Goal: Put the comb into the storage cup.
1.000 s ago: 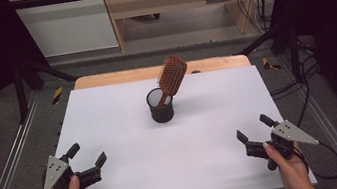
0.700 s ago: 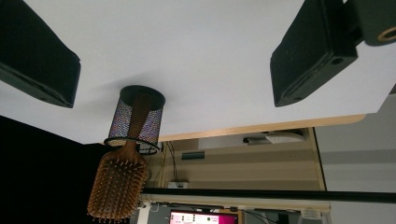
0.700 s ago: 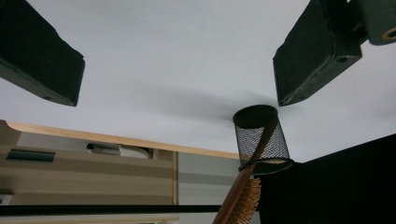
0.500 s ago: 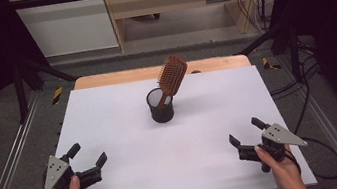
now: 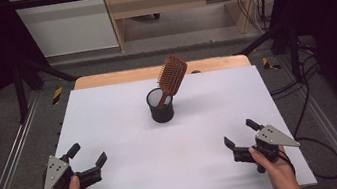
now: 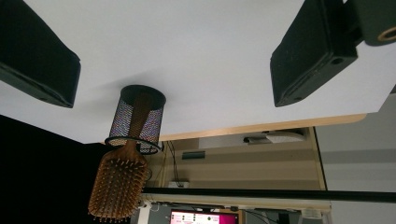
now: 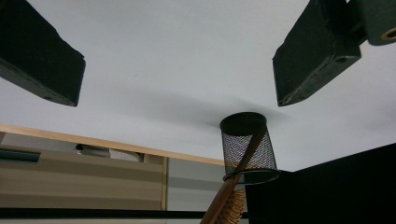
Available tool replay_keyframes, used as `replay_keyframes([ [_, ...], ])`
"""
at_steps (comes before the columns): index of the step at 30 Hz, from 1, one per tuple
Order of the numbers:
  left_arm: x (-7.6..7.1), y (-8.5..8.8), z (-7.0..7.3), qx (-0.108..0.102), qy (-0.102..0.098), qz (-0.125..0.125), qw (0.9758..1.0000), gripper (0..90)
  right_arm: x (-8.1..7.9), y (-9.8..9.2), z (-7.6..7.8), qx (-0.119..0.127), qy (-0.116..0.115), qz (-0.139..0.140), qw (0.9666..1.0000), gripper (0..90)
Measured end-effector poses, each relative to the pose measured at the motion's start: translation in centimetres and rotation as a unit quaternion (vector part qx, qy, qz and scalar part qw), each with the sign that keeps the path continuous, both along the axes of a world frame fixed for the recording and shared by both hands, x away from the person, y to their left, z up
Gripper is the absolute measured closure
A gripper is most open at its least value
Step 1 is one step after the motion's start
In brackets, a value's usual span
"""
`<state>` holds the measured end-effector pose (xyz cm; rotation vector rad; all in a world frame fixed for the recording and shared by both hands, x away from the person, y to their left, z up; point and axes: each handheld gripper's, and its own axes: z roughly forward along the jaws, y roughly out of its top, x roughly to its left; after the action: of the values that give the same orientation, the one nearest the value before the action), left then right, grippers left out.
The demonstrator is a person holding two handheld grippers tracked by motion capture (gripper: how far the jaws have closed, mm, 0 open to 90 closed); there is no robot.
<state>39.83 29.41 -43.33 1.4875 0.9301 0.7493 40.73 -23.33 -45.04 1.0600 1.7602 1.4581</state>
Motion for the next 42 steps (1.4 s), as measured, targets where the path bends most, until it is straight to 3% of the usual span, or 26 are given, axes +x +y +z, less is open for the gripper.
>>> replay_keyframes([
  [42, 0.0, -0.1, 0.0, 0.003, -0.001, -0.002, 1.0, 2.1, 1.9, 2.4, -1.1, -0.005, -0.007, 0.02, 0.9998, 2.6],
])
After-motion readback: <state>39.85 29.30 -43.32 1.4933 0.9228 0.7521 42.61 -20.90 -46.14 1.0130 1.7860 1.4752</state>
